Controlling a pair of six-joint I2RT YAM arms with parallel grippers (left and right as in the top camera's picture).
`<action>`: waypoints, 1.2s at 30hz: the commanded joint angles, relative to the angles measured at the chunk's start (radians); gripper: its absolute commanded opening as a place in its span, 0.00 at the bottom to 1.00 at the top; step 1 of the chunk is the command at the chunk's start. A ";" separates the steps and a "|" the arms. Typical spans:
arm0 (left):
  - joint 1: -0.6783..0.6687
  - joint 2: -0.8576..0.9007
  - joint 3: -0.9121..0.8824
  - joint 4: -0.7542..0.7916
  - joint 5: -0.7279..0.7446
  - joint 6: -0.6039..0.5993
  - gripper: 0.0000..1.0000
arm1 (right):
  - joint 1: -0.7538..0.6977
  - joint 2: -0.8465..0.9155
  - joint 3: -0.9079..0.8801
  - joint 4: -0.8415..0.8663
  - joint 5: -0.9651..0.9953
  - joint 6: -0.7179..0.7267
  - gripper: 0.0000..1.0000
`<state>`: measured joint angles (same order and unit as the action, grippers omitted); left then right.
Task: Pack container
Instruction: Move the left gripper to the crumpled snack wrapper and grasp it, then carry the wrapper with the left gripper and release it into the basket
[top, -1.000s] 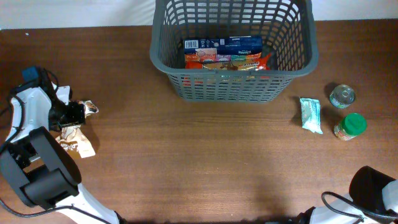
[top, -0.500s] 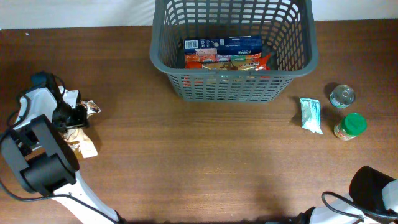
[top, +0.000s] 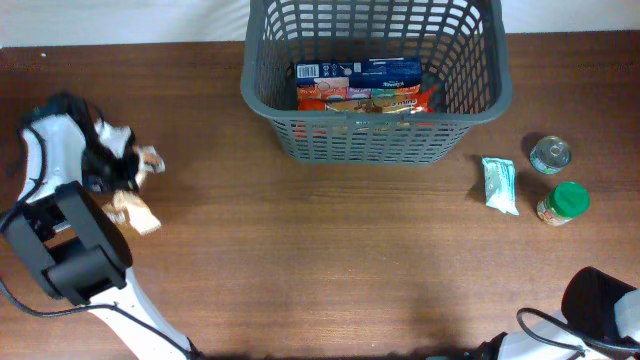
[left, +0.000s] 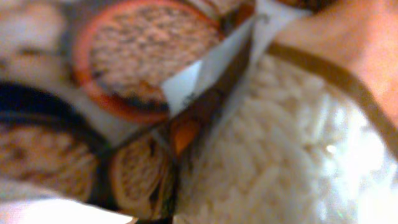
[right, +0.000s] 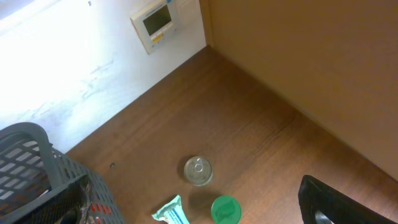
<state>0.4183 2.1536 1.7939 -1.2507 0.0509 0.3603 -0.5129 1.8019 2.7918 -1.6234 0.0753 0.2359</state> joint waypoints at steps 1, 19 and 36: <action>-0.058 -0.043 0.304 -0.098 0.032 0.008 0.01 | -0.005 0.007 -0.001 0.003 0.012 0.008 0.99; -0.652 -0.089 1.083 -0.005 0.032 0.642 0.01 | -0.005 0.007 -0.001 0.003 0.012 0.008 0.99; -0.998 0.249 0.953 0.156 0.032 0.737 0.02 | -0.005 0.007 -0.001 0.003 0.012 0.008 0.99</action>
<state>-0.5308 2.3360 2.7613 -1.0985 0.0780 1.0737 -0.5129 1.8038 2.7918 -1.6234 0.0753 0.2359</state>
